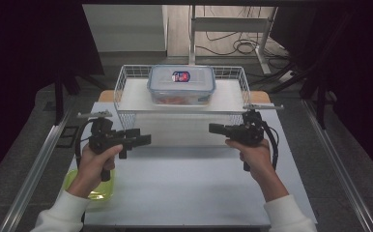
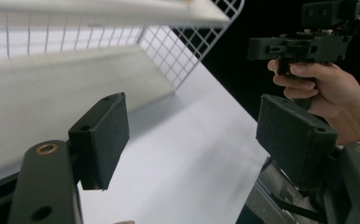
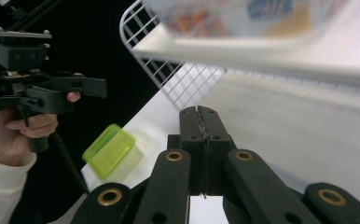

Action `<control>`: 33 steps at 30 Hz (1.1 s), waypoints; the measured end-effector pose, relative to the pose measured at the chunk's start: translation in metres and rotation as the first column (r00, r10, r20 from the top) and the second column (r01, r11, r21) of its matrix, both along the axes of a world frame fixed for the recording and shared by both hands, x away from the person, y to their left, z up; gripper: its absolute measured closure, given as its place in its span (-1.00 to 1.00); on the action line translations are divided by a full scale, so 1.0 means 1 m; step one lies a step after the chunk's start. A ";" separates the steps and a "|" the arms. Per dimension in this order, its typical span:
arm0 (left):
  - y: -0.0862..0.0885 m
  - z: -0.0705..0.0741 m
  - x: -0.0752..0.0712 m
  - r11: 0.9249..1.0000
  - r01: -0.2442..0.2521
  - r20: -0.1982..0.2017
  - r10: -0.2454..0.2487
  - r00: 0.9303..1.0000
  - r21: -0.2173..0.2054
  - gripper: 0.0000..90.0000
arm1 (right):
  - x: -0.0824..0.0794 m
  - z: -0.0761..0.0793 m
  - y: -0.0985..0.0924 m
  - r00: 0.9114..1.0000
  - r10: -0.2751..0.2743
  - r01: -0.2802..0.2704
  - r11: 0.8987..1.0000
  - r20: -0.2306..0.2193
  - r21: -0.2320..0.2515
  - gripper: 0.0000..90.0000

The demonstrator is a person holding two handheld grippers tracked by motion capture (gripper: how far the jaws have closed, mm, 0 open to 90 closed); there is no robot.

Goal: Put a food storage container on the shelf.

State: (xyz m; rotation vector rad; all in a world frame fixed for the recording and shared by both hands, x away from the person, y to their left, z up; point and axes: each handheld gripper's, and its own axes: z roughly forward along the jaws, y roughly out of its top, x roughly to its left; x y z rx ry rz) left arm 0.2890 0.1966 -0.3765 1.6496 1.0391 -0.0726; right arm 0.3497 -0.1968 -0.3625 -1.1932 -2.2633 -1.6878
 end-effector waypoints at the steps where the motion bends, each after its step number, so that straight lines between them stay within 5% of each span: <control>1: -0.001 -0.009 -0.010 1.000 0.000 -0.001 0.000 1.000 0.015 -0.45 | -0.005 -0.004 -0.002 1.000 0.006 -0.006 1.000 -0.003 -0.001 0.94; 4: -0.002 -0.019 -0.018 1.000 0.007 -0.008 -0.007 1.000 0.026 -0.45 | -0.013 -0.012 -0.005 1.000 0.016 -0.016 1.000 -0.003 -0.006 0.87; 13: -0.013 -0.057 -0.048 0.989 0.044 -0.031 -0.040 0.999 0.144 -0.45 | -0.052 -0.047 -0.016 0.999 0.037 -0.033 0.989 0.020 -0.141 0.21; 23: -0.022 -0.084 -0.063 0.975 0.061 -0.076 -0.046 0.996 0.216 -0.46 | -0.069 -0.078 -0.027 0.999 0.050 -0.050 0.974 -0.005 -0.221 0.02; 29: -0.025 -0.091 -0.069 0.957 0.061 -0.068 -0.043 0.997 0.282 -0.46 | -0.069 -0.089 -0.027 0.999 0.041 -0.044 0.959 -0.018 -0.278 -0.04; 33: -0.024 -0.092 -0.071 0.954 0.055 -0.066 -0.037 0.997 0.295 -0.46 | -0.070 -0.090 -0.025 0.999 0.047 -0.049 0.956 -0.015 -0.289 -0.08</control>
